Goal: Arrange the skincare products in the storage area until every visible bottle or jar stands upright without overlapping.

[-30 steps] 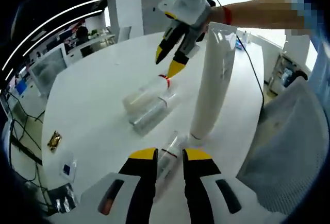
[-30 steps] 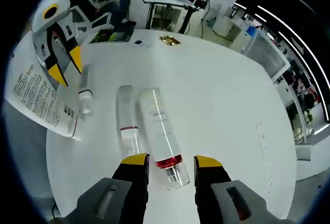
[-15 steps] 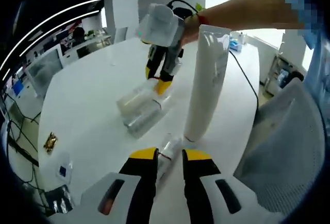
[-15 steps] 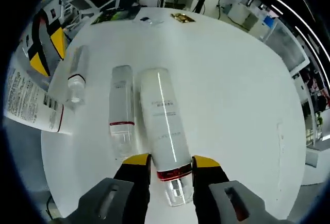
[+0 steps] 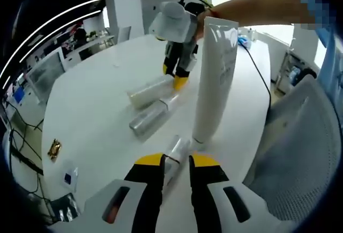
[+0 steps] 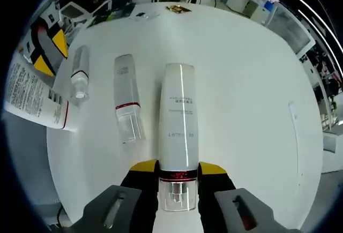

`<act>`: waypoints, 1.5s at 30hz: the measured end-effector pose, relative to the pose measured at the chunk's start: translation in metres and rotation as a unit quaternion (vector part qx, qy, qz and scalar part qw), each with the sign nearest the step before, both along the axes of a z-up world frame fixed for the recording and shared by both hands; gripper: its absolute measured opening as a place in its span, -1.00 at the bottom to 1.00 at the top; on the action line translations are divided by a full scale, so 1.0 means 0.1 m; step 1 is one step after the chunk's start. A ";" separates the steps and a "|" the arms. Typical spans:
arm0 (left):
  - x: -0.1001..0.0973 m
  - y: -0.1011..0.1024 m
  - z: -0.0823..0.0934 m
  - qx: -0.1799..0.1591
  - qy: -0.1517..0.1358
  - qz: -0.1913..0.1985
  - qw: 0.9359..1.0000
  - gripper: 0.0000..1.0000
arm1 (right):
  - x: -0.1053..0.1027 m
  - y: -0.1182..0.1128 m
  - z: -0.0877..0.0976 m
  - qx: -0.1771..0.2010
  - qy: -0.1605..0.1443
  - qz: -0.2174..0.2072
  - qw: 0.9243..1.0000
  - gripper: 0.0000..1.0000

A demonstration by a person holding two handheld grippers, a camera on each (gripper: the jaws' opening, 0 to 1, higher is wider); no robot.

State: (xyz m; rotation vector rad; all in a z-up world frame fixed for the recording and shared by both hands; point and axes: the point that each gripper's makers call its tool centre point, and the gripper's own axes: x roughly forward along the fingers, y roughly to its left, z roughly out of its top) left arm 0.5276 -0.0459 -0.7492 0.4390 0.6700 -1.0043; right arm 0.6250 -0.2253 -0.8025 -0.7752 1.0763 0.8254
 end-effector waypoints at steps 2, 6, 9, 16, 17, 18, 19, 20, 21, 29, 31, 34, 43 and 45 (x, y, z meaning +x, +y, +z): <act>0.00 0.00 0.01 -0.004 0.003 0.001 1.000 -0.58 | -0.05 -0.04 0.00 0.000 -0.002 -0.007 1.000 -0.55; -0.01 -0.01 0.03 -0.024 0.019 0.008 1.000 -0.58 | -0.18 -0.13 0.00 -0.006 -0.004 -0.016 1.000 -0.55; -0.01 -0.01 0.02 -0.026 0.024 0.011 0.999 -0.58 | -0.26 -0.21 0.00 -0.014 -0.003 -0.023 1.000 -0.55; -0.04 0.02 -0.04 -0.011 0.027 0.011 1.000 -0.59 | -0.47 -0.39 0.00 -0.028 -0.004 -0.044 0.999 -0.55; -0.05 0.01 -0.05 -0.006 0.026 0.008 1.000 -0.59 | -0.52 -0.42 0.00 -0.027 -0.004 -0.047 0.998 -0.55; -0.06 0.01 -0.06 -0.002 0.025 0.007 1.000 -0.59 | -0.55 -0.43 0.00 -0.027 -0.004 -0.049 0.998 -0.55; -0.06 0.02 -0.08 0.002 0.025 0.004 1.000 -0.59 | -0.59 -0.45 0.00 -0.025 -0.004 -0.051 0.998 -0.55; -0.07 0.02 -0.10 0.008 0.024 0.002 1.000 -0.59 | -0.61 -0.46 0.00 -0.024 -0.004 -0.052 0.998 -0.55; -0.07 0.02 -0.11 0.012 0.024 0.000 1.000 -0.59 | -0.66 -0.48 0.00 -0.023 -0.004 -0.054 0.998 -0.55; -0.14 0.02 -0.18 0.030 0.033 -0.017 0.999 -0.58 | -0.91 -0.59 0.00 -0.027 -0.005 -0.051 0.998 -0.55; -0.16 0.01 -0.19 0.032 0.037 -0.020 0.999 -0.58 | -0.98 -0.61 0.00 -0.025 -0.007 -0.048 0.998 -0.55; -0.17 0.00 -0.21 0.033 0.040 -0.025 0.998 -0.58 | -1.08 -0.62 0.00 -0.022 -0.007 -0.046 0.999 -0.55; -0.27 -0.01 -0.26 0.048 0.048 -0.052 0.996 -0.58 | -1.40 -0.56 0.00 0.001 0.001 -0.021 1.000 -0.55; -0.29 -0.01 -0.27 0.051 0.049 -0.056 0.996 -0.58 | -1.45 -0.54 0.00 0.009 0.005 -0.017 1.000 -0.55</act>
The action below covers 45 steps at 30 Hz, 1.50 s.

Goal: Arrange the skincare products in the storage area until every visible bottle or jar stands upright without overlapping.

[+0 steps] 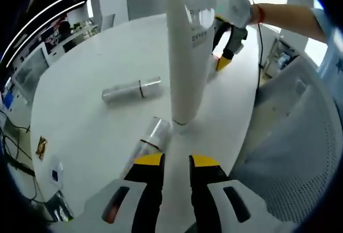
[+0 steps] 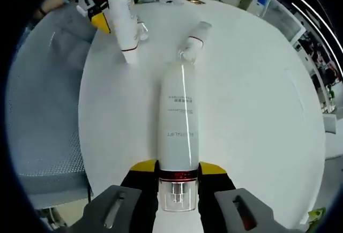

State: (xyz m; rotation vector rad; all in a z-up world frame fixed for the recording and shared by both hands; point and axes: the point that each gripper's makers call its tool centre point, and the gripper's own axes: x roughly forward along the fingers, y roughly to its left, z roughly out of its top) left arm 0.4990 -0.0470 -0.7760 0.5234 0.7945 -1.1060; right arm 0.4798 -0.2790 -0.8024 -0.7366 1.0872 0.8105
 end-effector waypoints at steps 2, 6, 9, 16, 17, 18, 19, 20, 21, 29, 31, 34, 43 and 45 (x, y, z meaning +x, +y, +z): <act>-0.01 0.00 0.00 0.001 0.001 -0.003 1.000 -0.58 | -0.07 0.03 0.00 0.007 0.004 0.012 1.000 -0.55; -0.04 -0.01 -0.01 0.001 0.006 -0.011 1.000 -0.58 | -0.18 0.09 0.00 0.011 0.008 0.037 0.999 -0.55; -0.09 -0.02 -0.03 0.004 0.011 -0.022 1.000 -0.58 | -0.27 0.14 0.00 0.016 0.017 0.053 0.998 -0.55; -0.27 -0.08 -0.07 0.011 0.026 -0.071 0.997 -0.53 | -0.50 0.36 -0.03 0.023 0.031 0.098 0.994 -0.55; -0.30 -0.09 -0.08 0.011 0.031 -0.080 0.996 -0.52 | -0.54 0.41 -0.03 0.026 0.034 0.105 0.994 -0.55; -0.31 -0.09 -0.08 0.011 0.033 -0.083 0.996 -0.51 | -0.57 0.45 -0.03 0.029 0.035 0.110 0.993 -0.54; -0.35 -0.10 -0.09 0.011 0.036 -0.091 0.995 -0.51 | -0.60 0.49 -0.04 0.031 0.036 0.114 0.992 -0.54; -0.37 -0.11 -0.09 0.012 0.038 -0.097 0.994 -0.50 | -0.63 0.55 -0.05 0.033 0.035 0.119 0.992 -0.54; -0.39 -0.11 -0.10 0.012 0.039 -0.102 0.994 -0.49 | -0.64 0.58 -0.05 0.032 0.034 0.123 0.991 -0.54; -0.53 -0.18 -0.08 0.002 0.051 -0.139 0.989 -0.37 | -0.71 0.86 -0.07 0.031 0.022 0.151 0.988 -0.53; -0.55 -0.21 -0.05 -0.009 0.051 -0.146 0.988 -0.35 | -0.70 0.91 -0.07 0.037 0.020 0.152 0.988 -0.53; -0.59 -0.25 -0.02 -0.022 0.053 -0.155 0.986 -0.34 | -0.71 1.00 -0.07 0.048 0.017 0.152 0.987 -0.53; -0.64 -0.32 -0.06 -0.015 0.034 -0.184 0.982 -0.32 | -0.69 1.26 -0.07 0.115 -0.005 0.132 0.985 -0.49; -0.64 -0.32 -0.06 -0.013 0.027 -0.187 0.982 -0.35 | -0.68 1.23 -0.08 0.133 -0.006 0.104 0.986 -0.47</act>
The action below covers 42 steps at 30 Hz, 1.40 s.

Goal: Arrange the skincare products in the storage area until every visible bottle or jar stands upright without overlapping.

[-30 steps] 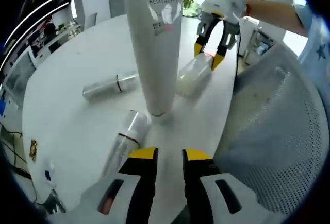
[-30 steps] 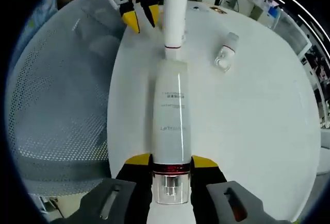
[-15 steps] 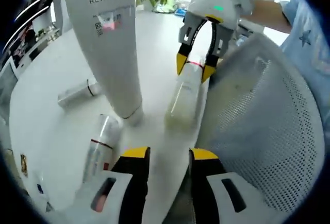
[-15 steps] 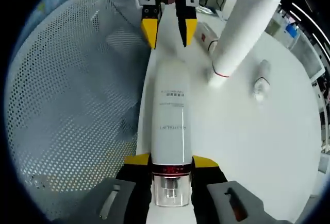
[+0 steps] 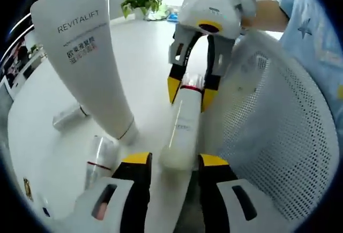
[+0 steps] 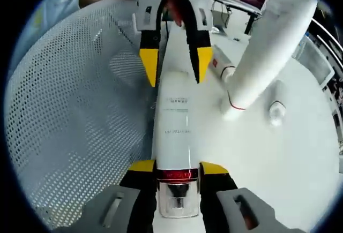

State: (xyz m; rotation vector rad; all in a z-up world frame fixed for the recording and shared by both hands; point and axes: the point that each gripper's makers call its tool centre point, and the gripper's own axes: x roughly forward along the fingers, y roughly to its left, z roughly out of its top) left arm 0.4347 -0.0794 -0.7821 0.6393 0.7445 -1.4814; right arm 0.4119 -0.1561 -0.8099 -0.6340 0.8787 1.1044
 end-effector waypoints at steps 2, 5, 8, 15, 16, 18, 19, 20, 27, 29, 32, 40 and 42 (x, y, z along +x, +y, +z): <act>0.02 -0.01 -0.01 0.003 -0.012 -0.001 1.000 -0.37 | 0.01 -0.06 0.01 0.010 -0.010 -0.009 1.000 -0.43; 0.03 -0.02 -0.01 0.004 -0.017 -0.003 1.000 -0.36 | -0.03 -0.17 0.01 0.013 -0.010 -0.022 1.000 -0.43; 0.02 -0.03 -0.01 0.003 -0.022 -0.010 1.000 -0.41 | -0.04 -0.26 0.02 0.031 -0.016 -0.046 0.998 -0.41; 0.01 -0.05 -0.03 -0.002 -0.039 -0.028 0.999 -0.43 | -0.01 -0.36 0.03 0.056 -0.030 -0.085 0.994 -0.45; 0.01 -0.05 -0.04 -0.002 -0.039 -0.028 0.999 -0.43 | -0.01 -0.35 0.04 0.061 -0.032 -0.087 0.994 -0.46; 0.01 -0.05 -0.05 -0.002 -0.038 -0.027 0.999 -0.43 | 0.00 -0.34 0.05 0.056 -0.030 -0.094 0.994 -0.47; 0.01 -0.05 -0.05 -0.002 -0.037 -0.027 0.999 -0.43 | 0.00 -0.35 0.05 0.049 -0.026 -0.098 0.994 -0.47; 0.01 -0.05 -0.05 -0.002 -0.036 -0.027 0.999 -0.44 | 0.00 -0.35 0.05 0.040 -0.022 -0.099 0.994 -0.48; 0.03 -0.01 -0.10 0.006 -0.017 -0.013 1.000 -0.43 | 0.06 -0.32 0.27 0.006 -0.019 -0.091 0.996 -0.49; 0.04 0.00 -0.11 0.012 -0.015 -0.009 1.000 -0.42 | 0.07 -0.28 0.38 0.003 -0.028 -0.076 0.997 -0.49; 0.05 0.02 -0.12 0.017 -0.007 -0.004 1.000 -0.42 | 0.09 -0.22 0.52 -0.018 -0.048 -0.044 0.998 -0.49; 0.05 0.03 -0.14 0.019 -0.005 -0.002 1.000 -0.42 | 0.08 -0.09 0.83 -0.017 -0.054 -0.010 0.998 -0.53; 0.05 0.02 -0.15 0.019 -0.005 -0.004 1.000 -0.42 | 0.08 -0.02 0.95 -0.002 -0.057 -0.002 0.998 -0.53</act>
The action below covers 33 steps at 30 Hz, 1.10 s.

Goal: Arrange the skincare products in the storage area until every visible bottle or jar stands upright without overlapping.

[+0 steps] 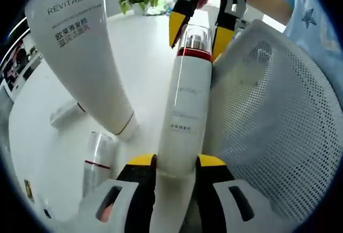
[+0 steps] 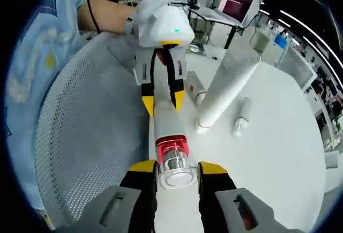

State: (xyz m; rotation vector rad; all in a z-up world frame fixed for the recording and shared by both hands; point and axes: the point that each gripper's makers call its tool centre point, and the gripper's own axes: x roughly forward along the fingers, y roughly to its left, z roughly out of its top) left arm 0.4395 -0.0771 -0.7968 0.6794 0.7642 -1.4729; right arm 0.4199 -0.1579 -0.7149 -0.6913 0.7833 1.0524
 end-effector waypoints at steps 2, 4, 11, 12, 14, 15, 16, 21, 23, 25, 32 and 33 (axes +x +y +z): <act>0.00 0.00 -0.01 0.001 0.000 0.000 1.000 -0.42 | 0.01 0.08 0.10 0.016 -0.003 0.004 1.000 -0.54; 0.00 0.00 -0.02 0.002 -0.001 -0.002 1.000 -0.42 | 0.03 0.15 0.18 0.029 -0.012 0.010 0.999 -0.54; 0.00 0.01 -0.05 0.009 -0.003 -0.004 1.000 -0.42 | 0.06 0.30 0.26 0.034 -0.025 0.020 0.999 -0.53; 0.00 0.01 -0.06 0.010 -0.005 -0.006 1.000 -0.42 | 0.06 0.32 0.27 0.033 -0.027 0.021 0.999 -0.53; 0.00 0.02 -0.06 0.012 -0.007 -0.009 1.000 -0.41 | 0.07 0.35 0.29 0.035 -0.032 0.025 0.999 -0.53; 0.00 0.02 -0.07 0.013 -0.009 -0.011 1.000 -0.41 | 0.07 0.37 0.30 0.037 -0.032 0.025 0.998 -0.54; 0.00 0.02 -0.07 0.016 -0.011 -0.013 1.000 -0.41 | 0.08 0.39 0.32 0.041 -0.033 0.027 0.998 -0.54; 0.00 0.02 -0.10 0.029 -0.021 -0.016 0.999 -0.40 | 0.12 0.46 0.34 0.047 -0.032 0.024 0.998 -0.54; 0.02 0.02 -0.09 0.032 -0.018 -0.005 0.999 -0.40 | 0.13 0.48 0.35 0.053 -0.029 0.017 0.998 -0.54; 0.02 -0.10 0.06 -0.015 -0.018 -0.002 1.000 -0.38 | 0.14 0.51 0.36 0.059 -0.028 0.014 0.998 -0.54; 0.00 -0.33 0.47 -0.125 -0.012 0.010 0.992 -0.31 | 0.16 0.63 0.38 0.059 -0.031 0.021 0.998 -0.56; 0.00 -0.34 0.48 -0.127 -0.018 0.009 0.992 -0.31 | 0.16 0.65 0.39 0.057 -0.032 0.023 0.998 -0.56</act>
